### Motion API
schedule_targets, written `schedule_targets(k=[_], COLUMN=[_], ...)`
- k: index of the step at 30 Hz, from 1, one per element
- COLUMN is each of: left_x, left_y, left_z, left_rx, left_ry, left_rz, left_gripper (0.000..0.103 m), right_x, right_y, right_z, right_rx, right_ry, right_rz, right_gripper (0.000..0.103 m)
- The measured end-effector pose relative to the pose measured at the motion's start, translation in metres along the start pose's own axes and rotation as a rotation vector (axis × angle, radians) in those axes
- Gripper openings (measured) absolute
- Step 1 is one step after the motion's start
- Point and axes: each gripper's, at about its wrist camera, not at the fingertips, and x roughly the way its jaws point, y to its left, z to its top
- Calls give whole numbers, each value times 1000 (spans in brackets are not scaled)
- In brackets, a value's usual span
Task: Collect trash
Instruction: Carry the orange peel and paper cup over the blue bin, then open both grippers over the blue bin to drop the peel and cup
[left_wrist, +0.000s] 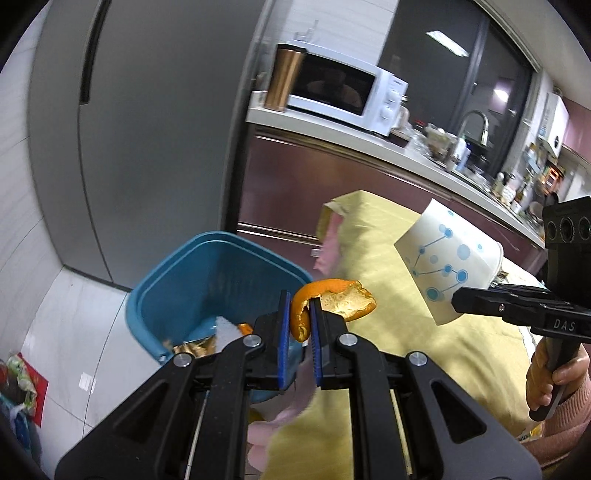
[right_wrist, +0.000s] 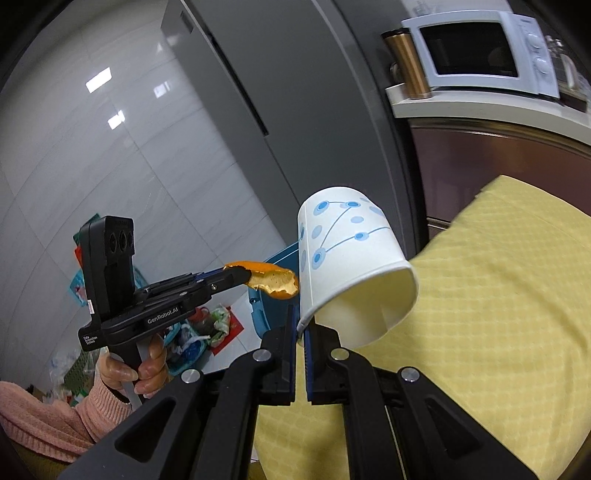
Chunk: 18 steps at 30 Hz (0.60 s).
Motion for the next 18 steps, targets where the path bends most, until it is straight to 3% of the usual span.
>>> schedule_targets(k=[18], left_x=[19], left_y=[55], left_z=[-9], left_rx=[-119], left_ry=[33], left_rz=[79], left_gripper=[10], right_x=[64], right_y=[18], right_z=[12], right_rx=[-54], right_ry=[145], right_rz=[19], right_gripper=[3])
